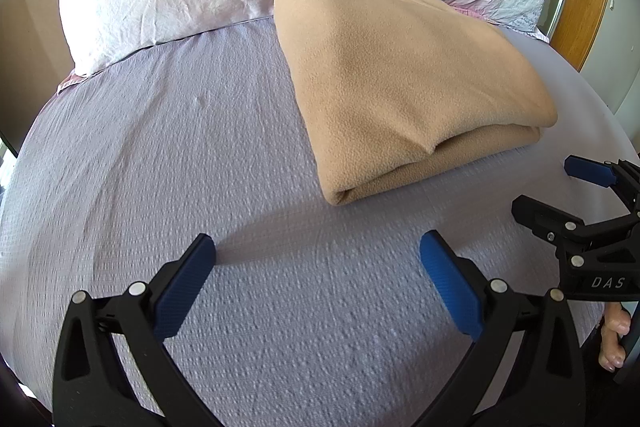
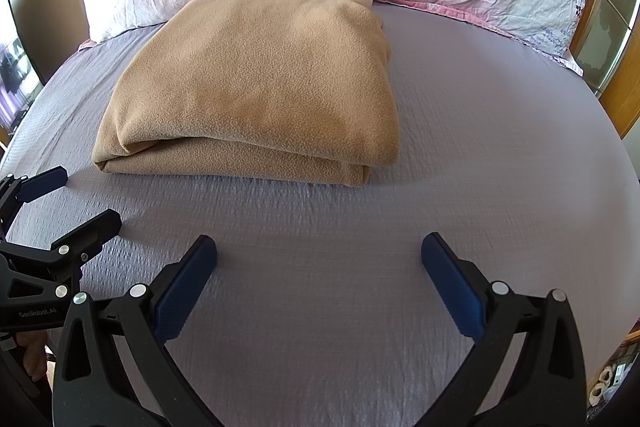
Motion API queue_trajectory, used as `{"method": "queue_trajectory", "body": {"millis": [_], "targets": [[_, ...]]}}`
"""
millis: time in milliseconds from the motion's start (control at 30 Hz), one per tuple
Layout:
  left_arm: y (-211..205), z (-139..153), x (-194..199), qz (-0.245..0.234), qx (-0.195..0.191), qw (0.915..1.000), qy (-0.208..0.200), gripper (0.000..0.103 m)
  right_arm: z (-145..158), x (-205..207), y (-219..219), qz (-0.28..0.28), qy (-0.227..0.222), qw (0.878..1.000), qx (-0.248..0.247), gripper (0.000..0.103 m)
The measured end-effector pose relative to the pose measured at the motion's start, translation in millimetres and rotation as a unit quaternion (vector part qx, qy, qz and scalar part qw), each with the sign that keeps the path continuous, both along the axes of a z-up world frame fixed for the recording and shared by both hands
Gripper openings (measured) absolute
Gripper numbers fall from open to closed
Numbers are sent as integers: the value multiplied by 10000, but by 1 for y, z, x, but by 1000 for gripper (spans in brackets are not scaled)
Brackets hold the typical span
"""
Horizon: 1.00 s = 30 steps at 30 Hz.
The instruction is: Fold small clothes
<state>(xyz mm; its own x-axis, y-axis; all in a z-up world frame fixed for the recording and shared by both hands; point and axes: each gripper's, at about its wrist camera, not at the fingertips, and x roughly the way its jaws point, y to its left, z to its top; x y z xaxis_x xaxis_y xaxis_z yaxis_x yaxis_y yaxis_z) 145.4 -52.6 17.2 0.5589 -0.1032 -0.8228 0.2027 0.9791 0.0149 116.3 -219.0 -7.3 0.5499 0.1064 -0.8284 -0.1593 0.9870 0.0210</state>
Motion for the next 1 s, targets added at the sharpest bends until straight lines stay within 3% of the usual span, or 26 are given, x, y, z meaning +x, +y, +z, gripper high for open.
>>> {"method": "queue_trajectory", "body": {"millis": [1000], "targets": [[0,0,0,1,1,10000,-1,101,0,0,1,-27,-11,10000,0,102]]}}
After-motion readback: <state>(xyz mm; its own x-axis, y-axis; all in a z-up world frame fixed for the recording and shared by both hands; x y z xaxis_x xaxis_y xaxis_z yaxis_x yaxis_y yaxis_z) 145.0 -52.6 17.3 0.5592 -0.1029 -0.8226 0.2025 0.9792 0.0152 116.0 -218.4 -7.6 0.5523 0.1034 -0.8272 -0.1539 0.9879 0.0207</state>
